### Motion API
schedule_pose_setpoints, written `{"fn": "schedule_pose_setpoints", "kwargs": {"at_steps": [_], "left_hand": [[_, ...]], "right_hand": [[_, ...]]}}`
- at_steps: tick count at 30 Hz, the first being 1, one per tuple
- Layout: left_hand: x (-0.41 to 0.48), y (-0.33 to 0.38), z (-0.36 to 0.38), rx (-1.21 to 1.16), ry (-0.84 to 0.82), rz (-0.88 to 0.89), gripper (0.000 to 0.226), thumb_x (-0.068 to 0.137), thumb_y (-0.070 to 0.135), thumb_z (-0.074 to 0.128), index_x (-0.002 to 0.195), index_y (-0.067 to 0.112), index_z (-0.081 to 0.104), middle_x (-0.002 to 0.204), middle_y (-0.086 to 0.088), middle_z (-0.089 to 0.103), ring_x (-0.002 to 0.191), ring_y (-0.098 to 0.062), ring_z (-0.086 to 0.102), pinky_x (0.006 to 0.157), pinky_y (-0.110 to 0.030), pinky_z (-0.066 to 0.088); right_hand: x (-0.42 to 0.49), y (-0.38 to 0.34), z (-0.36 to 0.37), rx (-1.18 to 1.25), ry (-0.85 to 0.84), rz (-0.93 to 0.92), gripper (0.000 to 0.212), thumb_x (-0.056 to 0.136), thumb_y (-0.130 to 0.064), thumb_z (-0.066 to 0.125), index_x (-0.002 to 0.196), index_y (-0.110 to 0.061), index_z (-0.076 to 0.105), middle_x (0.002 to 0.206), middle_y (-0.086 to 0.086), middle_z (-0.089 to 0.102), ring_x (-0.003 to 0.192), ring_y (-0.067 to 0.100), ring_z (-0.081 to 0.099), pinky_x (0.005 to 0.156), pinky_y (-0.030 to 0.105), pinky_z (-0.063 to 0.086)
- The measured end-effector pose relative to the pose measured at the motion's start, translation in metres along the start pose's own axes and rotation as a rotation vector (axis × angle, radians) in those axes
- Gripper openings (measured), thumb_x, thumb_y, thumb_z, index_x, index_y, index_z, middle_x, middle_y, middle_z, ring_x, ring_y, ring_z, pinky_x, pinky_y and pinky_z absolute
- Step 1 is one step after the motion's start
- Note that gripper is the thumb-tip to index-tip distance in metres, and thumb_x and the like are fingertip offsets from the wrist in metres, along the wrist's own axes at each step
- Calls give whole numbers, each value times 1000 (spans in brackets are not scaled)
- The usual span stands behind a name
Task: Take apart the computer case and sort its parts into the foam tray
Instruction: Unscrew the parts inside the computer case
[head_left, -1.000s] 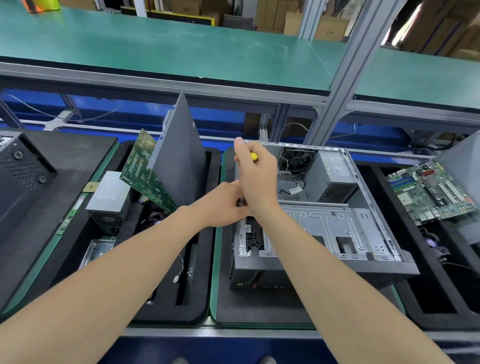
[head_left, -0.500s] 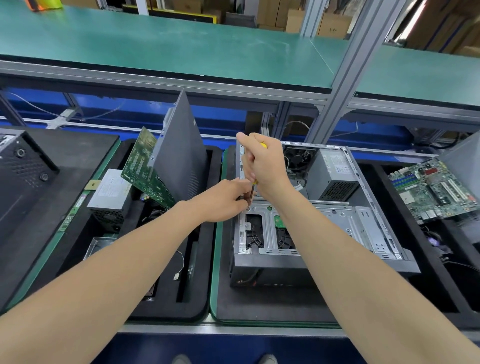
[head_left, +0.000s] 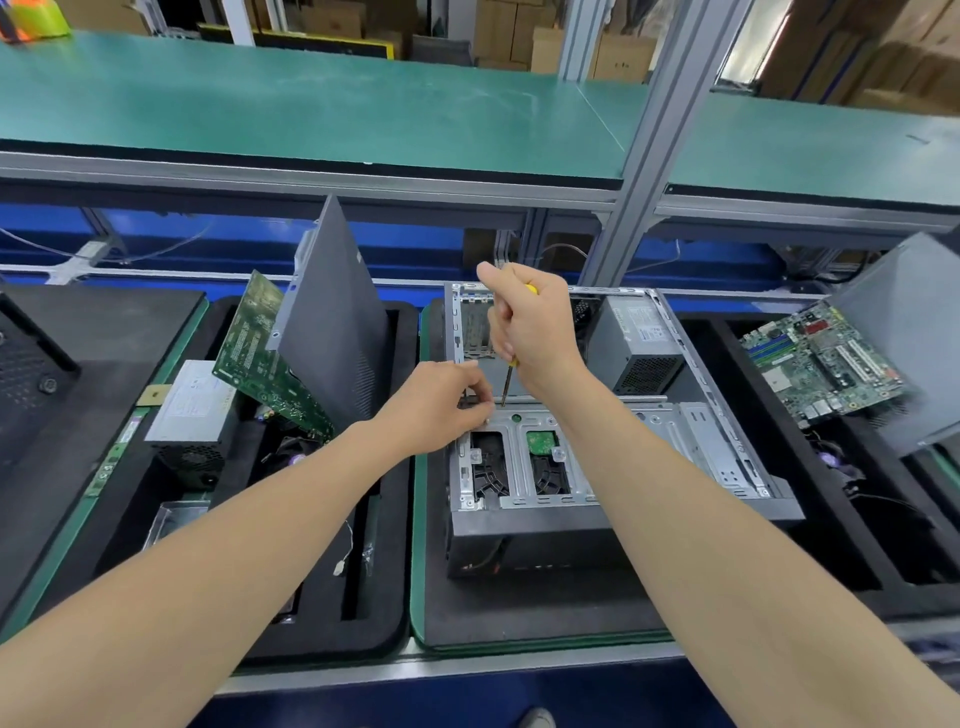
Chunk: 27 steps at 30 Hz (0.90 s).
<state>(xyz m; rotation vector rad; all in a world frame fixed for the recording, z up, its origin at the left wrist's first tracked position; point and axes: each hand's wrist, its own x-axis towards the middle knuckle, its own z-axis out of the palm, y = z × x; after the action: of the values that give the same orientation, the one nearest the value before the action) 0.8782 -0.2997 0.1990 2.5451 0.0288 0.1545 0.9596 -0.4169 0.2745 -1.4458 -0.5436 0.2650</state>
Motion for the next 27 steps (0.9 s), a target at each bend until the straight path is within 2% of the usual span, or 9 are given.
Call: {"fn": "schedule_pose_setpoints", "kwargs": {"at_steps": [2,3,7,10,13,16,21,24,27], "left_hand": [[6,7,2,-3,39,-9,11,97,33,63,97,23,68,89,12,72,68,-6,65,72,-29,50],[11,14,4,-8,52,7,11,97,33,62,99,23,68,94,13,72,66,-6,65,74,-29,50],[36,61,25,-32,35,120,12,94,32,67,98,21,69,100,12,72,84,-5,64,87,-32,53],[55,108,52,-57,53,167,10,91,31,69,92,21,68,90,12,70,85,-7,65,80,-31,54],[73,157,87,-128,63,163,10,92,30,68,90,20,67,83,11,69,77,-8,64,69,-27,50],[94,208,125,-149,59,166,12,97,29,62,95,19,70,84,7,71,75,-10,63,66,-26,47],[126,288,192,-111,-37,140,6,94,24,64,91,23,69,81,9,70,68,2,56,57,-12,36],[135,323,230,24,-210,90,15,91,31,65,77,31,57,78,9,64,79,-14,58,65,-32,50],[138,346,267,229,-384,32,6,90,31,65,88,26,62,97,0,65,99,-23,58,79,-43,57]], "right_hand": [[-2,-3,-11,-35,37,-21,54,102,-18,67,56,-12,38,42,1,31,33,19,29,43,24,29],[-2,-4,-19,-63,68,-36,53,101,-18,68,58,-10,39,45,1,33,36,18,30,44,24,30],[-11,-7,-66,-167,178,-68,40,96,-22,71,65,-8,49,49,-7,42,45,15,38,51,27,35],[-24,-8,-115,-261,239,-109,30,95,-28,72,71,-17,57,54,-11,47,52,18,44,59,32,38],[-39,-8,-173,-314,262,-120,4,91,-20,65,90,-17,69,63,-15,55,63,18,49,66,37,40],[-52,-8,-235,-321,288,-121,18,87,-12,57,100,-19,69,68,-13,56,67,19,49,67,37,39],[-73,-10,-337,-349,294,-114,11,97,-12,53,102,-17,62,71,-2,58,67,18,53,69,39,45],[-88,3,-386,-378,268,-62,11,101,-9,53,102,-18,60,71,-2,65,71,18,60,75,38,50],[-102,29,-424,-477,219,2,7,105,-16,53,106,-16,60,79,-1,75,66,3,60,66,19,44]]}}
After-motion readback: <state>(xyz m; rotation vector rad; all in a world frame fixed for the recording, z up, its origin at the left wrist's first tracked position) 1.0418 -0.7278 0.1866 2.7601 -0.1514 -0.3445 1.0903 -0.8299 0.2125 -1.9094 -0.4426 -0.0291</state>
